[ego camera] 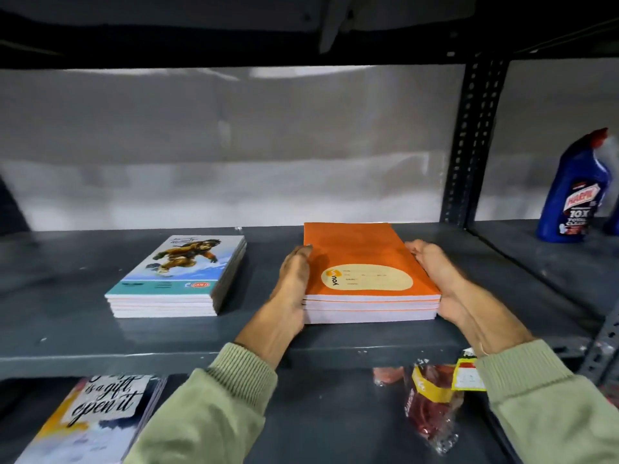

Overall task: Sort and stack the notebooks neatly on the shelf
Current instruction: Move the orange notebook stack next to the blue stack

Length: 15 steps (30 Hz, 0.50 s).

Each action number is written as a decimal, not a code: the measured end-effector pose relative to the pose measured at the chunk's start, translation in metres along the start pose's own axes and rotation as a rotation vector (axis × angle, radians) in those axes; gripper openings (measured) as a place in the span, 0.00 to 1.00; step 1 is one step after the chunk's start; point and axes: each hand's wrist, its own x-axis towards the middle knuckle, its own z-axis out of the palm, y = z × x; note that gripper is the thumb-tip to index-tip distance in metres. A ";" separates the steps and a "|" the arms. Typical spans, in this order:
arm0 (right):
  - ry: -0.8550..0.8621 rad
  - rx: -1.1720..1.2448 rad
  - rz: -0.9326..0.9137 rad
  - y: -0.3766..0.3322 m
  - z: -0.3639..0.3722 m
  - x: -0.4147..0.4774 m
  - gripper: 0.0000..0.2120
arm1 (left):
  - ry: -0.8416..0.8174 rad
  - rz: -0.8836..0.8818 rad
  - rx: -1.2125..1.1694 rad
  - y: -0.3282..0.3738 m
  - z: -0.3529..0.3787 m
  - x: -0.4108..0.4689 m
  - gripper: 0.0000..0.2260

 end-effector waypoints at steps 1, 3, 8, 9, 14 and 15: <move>-0.026 -0.011 0.020 0.003 0.015 -0.001 0.17 | 0.017 0.006 -0.001 0.003 -0.016 0.002 0.10; -0.058 -0.041 0.043 0.008 0.041 -0.004 0.17 | 0.040 0.006 0.020 0.009 -0.041 0.005 0.11; -0.109 -0.096 0.032 0.015 0.088 -0.009 0.16 | 0.080 0.004 0.054 0.020 -0.085 0.012 0.12; -0.104 -0.103 0.030 0.016 0.091 -0.010 0.17 | 0.073 0.001 0.057 0.021 -0.088 0.013 0.12; -0.084 -0.143 0.005 0.017 0.096 -0.016 0.19 | 0.031 0.045 0.081 0.023 -0.094 0.011 0.11; -0.074 -0.161 -0.004 0.015 0.096 -0.019 0.19 | 0.025 0.065 0.092 0.022 -0.094 0.011 0.11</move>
